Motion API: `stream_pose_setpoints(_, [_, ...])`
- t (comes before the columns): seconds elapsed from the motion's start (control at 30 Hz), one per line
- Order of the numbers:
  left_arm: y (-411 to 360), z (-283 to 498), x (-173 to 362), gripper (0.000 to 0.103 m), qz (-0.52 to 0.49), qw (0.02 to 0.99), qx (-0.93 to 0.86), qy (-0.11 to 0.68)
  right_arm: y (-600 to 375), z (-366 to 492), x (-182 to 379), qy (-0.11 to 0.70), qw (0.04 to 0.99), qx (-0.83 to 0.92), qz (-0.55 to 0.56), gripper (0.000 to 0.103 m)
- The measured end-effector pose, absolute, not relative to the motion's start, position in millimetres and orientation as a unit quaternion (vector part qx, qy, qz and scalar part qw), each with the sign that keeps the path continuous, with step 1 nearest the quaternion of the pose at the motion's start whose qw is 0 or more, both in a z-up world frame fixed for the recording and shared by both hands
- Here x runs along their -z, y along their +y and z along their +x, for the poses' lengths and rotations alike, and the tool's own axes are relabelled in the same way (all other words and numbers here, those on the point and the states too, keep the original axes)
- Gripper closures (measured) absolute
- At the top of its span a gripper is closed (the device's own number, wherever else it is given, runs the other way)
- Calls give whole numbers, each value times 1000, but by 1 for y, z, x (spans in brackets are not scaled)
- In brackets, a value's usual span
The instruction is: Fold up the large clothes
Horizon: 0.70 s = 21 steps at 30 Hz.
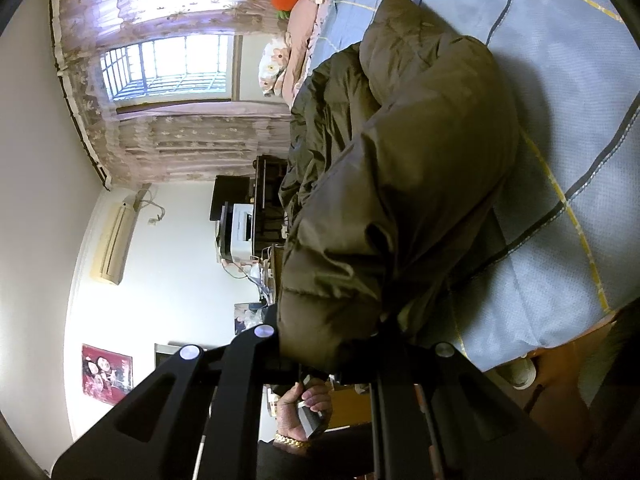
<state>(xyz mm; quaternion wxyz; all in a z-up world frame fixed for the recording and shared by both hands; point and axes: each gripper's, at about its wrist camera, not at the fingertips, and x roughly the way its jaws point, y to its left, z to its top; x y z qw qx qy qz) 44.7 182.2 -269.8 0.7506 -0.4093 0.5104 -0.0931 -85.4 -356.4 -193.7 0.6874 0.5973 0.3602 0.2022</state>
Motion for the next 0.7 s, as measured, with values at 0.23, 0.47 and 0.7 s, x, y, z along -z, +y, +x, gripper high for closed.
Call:
stream_pose_setpoints(0.23, [178, 53, 232, 97, -461, 735, 115, 484, -362, -82, 184, 344, 688, -196, 608, 92])
stream_pose_setpoints(0.47, [178, 91, 205, 97, -551, 675, 137, 470, -377, -49, 164, 331, 688, -193, 617, 92])
stream_pose_setpoints(0.7, [165, 169, 160, 96, -556, 673, 140, 467, -406, 8, 145, 326, 693, -178, 617, 92])
